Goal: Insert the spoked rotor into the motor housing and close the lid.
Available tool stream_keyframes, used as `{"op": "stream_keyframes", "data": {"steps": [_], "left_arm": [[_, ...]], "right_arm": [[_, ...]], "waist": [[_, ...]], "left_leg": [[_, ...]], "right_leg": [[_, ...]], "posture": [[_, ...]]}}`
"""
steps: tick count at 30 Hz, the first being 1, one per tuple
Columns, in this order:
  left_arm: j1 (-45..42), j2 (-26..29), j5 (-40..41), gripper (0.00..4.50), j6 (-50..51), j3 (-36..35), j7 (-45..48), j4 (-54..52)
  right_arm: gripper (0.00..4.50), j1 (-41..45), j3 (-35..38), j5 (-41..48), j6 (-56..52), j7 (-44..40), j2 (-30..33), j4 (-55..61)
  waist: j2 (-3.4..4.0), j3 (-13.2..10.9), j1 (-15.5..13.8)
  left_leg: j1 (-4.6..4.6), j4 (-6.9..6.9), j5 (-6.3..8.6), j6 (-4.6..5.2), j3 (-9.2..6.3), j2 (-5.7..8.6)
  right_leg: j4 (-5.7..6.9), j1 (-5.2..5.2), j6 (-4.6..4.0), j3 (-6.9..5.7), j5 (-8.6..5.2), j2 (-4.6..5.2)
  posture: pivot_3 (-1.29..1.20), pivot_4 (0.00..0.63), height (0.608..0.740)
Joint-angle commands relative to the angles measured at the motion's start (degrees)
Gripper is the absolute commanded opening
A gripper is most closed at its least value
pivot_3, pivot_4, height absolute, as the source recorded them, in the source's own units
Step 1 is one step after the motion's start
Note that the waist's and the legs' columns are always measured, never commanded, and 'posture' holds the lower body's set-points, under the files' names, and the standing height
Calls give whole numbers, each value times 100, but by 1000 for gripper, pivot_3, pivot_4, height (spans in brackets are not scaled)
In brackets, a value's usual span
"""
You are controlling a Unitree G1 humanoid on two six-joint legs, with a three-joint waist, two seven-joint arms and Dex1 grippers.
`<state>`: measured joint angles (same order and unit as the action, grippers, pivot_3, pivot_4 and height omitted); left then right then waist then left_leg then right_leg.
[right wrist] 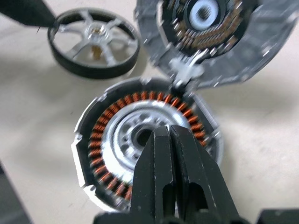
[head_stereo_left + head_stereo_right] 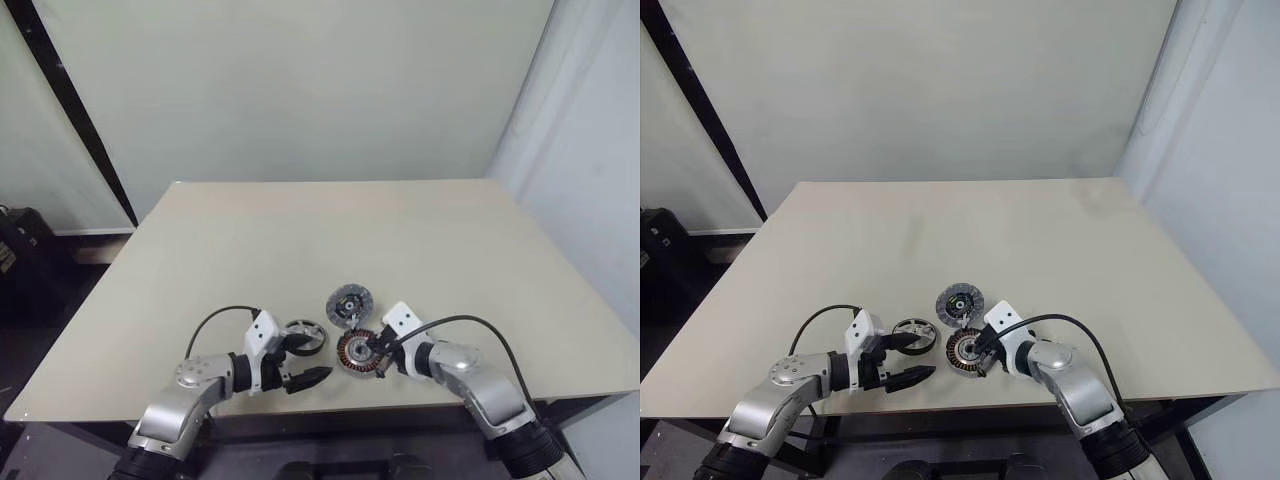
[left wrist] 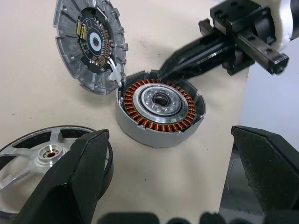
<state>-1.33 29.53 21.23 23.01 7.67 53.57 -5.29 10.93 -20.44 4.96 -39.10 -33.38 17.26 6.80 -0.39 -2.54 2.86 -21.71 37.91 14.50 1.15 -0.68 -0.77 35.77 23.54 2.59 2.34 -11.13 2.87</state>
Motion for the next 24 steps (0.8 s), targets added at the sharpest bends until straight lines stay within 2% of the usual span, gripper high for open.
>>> {"op": "stream_keyframes", "data": {"steps": [1,24], "left_arm": [[-73,1,33,4500,-98,-110,-5,-101],[-21,-33,26,4500,-104,-90,-27,-113]], "right_arm": [[60,79,11,32,-232,34,8,342],[60,151,127,162,-944,358,-237,487]], "waist": [[0,0,0],[0,0,0]], "left_leg": [[0,0,0,0,0,0],[1,0,1,-1,0,-1]], "right_leg": [[0,0,0,0,0,0],[-1,5,0,-1,0,1]], "posture": [[0,0,740],[0,0,740]]}}
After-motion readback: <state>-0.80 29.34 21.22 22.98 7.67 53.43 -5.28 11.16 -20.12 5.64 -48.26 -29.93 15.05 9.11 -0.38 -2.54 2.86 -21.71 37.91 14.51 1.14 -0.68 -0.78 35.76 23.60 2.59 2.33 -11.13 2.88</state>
